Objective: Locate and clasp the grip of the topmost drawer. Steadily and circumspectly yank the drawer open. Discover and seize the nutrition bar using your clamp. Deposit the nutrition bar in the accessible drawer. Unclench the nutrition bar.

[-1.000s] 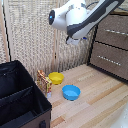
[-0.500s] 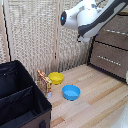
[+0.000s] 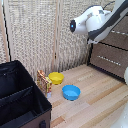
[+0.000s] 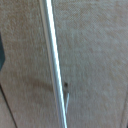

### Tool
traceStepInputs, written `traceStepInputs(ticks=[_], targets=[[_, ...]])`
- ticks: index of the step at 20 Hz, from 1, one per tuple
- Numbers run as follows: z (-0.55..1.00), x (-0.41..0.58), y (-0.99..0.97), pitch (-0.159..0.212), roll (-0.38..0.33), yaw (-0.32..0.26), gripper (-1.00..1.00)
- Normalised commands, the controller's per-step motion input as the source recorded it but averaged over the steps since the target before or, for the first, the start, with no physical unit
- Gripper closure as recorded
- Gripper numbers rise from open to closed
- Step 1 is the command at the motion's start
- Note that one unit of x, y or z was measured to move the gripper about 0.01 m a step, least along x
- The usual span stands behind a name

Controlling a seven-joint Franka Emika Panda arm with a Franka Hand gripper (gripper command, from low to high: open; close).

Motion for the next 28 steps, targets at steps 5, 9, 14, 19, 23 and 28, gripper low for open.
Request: traceStepInputs(ticks=[5,9,14,19,23,28], targets=[[-0.01,0.0,-0.58,0.039,0.072,0.05,-1.0],[0.0,0.154,-0.25,0.028,0.058,0.002,1.0],[0.0,0.0,-0.02,0.0,0.0,-0.002,1.0],[0.0,-0.006,-0.12,0.0,0.007,-0.016,1.0],[-0.01,-0.014,-0.04,0.0,0.073,-0.016,1.0],[-0.12,0.079,0.41,0.001,0.147,-0.071,1.0]])
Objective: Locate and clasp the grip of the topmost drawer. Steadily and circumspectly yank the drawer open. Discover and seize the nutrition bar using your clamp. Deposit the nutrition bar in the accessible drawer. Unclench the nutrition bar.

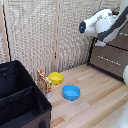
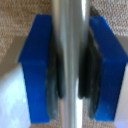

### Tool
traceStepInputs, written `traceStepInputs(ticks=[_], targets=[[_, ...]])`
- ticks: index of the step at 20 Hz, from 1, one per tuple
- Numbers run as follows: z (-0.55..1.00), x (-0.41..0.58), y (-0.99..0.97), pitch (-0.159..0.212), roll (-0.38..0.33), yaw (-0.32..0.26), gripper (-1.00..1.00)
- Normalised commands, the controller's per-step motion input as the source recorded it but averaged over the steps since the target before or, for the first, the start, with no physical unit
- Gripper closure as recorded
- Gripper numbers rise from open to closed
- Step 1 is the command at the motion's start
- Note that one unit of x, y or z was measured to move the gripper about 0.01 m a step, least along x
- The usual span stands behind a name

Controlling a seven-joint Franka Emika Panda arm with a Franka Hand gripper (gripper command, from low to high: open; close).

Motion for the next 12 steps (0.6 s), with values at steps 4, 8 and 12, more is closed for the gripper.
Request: traceStepInputs(ticks=[4,8,12], targets=[[-0.26,0.186,0.74,0.0,0.115,-0.101,1.0],[-0.2,0.16,0.81,0.0,0.119,-0.076,1.0],[-0.26,0.175,0.81,0.0,0.101,-0.081,1.0]])
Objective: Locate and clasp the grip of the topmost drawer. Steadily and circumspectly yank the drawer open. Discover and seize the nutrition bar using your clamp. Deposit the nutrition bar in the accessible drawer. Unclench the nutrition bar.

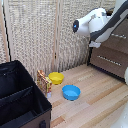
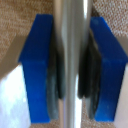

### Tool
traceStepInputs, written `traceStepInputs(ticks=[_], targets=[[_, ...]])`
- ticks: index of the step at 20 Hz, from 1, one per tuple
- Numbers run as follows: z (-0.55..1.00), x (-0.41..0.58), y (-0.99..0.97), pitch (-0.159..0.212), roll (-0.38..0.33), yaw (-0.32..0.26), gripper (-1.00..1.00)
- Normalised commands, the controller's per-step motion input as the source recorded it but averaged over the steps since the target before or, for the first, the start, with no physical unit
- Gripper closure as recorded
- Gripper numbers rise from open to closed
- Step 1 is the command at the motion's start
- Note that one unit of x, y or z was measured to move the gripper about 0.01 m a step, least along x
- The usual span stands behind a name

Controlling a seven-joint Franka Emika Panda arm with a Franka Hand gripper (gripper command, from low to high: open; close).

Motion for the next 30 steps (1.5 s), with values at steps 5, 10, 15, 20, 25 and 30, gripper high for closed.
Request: traceStepInputs(ticks=[5,10,15,20,25,30], targets=[[-0.35,0.142,0.91,-0.003,0.02,-0.078,1.0],[-0.41,0.091,0.97,-0.025,0.0,-0.065,1.0],[-0.14,0.067,0.54,0.005,0.01,-0.014,1.0],[-0.03,0.093,0.03,0.021,0.007,0.01,-1.0],[-0.04,0.002,-0.01,0.054,0.081,-0.052,-1.0],[-0.02,0.0,-0.03,0.007,0.027,-0.171,-1.0]])
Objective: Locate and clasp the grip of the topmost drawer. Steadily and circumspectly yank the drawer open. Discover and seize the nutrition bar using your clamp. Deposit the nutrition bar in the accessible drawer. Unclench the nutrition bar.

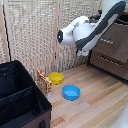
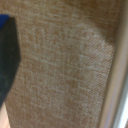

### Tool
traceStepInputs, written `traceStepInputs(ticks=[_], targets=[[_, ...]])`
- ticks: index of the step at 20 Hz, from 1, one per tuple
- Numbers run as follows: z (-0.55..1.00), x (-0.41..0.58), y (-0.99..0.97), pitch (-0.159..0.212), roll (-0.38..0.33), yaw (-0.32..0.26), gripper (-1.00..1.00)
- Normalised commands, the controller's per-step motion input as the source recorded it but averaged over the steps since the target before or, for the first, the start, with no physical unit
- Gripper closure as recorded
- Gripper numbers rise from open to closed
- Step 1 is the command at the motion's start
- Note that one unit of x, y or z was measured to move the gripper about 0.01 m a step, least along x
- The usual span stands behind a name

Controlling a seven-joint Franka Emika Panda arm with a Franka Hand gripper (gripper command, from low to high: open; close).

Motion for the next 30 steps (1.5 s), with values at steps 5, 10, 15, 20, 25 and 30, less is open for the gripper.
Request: traceStepInputs(ticks=[5,10,15,20,25,30], targets=[[0.01,0.058,0.47,0.03,0.011,-0.072,-1.0],[0.06,0.081,0.79,0.018,0.036,-0.099,-1.0],[0.34,0.025,0.56,0.0,0.127,-0.149,-1.0],[0.63,0.112,0.18,-0.002,0.13,-0.21,-1.0],[0.54,0.074,0.24,-0.011,0.142,-0.232,-1.0],[0.25,0.015,0.16,0.001,0.258,-0.26,-1.0]])
